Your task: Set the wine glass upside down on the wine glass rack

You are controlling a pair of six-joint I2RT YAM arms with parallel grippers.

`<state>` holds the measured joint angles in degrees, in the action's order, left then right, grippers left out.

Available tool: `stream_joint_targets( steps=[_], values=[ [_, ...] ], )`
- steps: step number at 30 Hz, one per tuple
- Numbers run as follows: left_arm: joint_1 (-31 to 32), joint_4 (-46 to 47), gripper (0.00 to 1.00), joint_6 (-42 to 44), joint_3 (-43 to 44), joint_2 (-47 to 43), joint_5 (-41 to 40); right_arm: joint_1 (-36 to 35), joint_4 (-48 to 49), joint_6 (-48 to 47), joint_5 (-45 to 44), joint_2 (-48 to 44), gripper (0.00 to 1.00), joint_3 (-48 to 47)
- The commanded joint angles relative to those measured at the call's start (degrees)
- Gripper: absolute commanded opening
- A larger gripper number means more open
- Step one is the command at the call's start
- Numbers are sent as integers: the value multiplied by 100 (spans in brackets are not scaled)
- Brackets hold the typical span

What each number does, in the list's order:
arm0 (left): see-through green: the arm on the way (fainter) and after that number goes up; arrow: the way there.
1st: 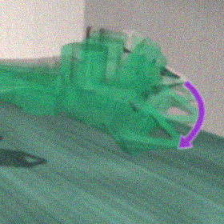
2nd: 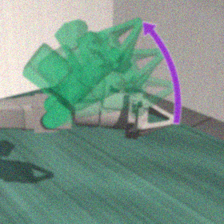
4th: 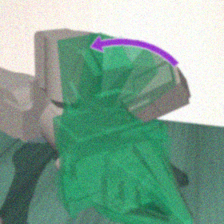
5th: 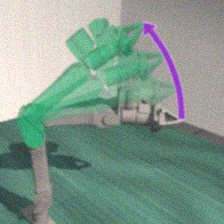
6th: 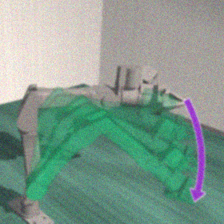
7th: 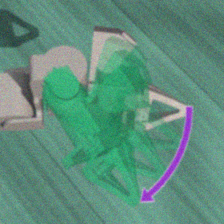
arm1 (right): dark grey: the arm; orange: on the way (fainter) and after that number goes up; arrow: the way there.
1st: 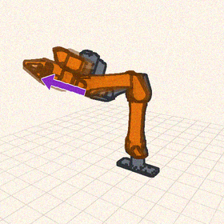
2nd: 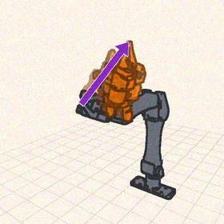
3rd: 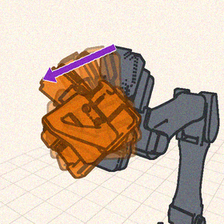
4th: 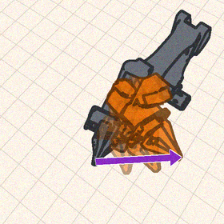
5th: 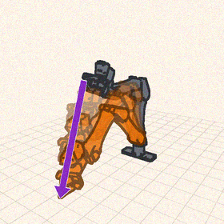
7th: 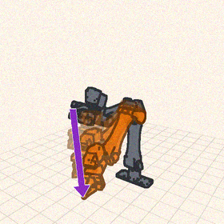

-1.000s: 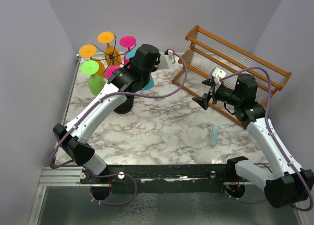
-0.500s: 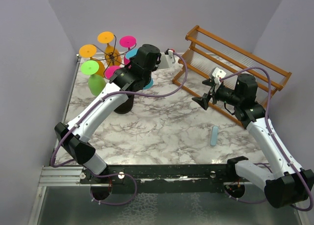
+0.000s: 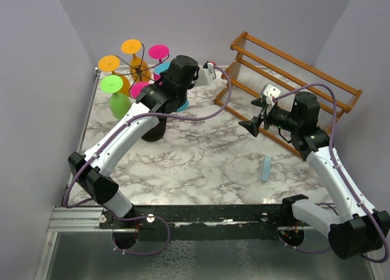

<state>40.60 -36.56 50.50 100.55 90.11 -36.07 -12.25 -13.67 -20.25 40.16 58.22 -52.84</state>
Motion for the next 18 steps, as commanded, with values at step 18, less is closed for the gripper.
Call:
stream_joint_targets(
  steps=[18],
  values=[
    [-44,-31,9,-230,-81,-46,151,39,128,-102,0,-20,91,85]
  ],
)
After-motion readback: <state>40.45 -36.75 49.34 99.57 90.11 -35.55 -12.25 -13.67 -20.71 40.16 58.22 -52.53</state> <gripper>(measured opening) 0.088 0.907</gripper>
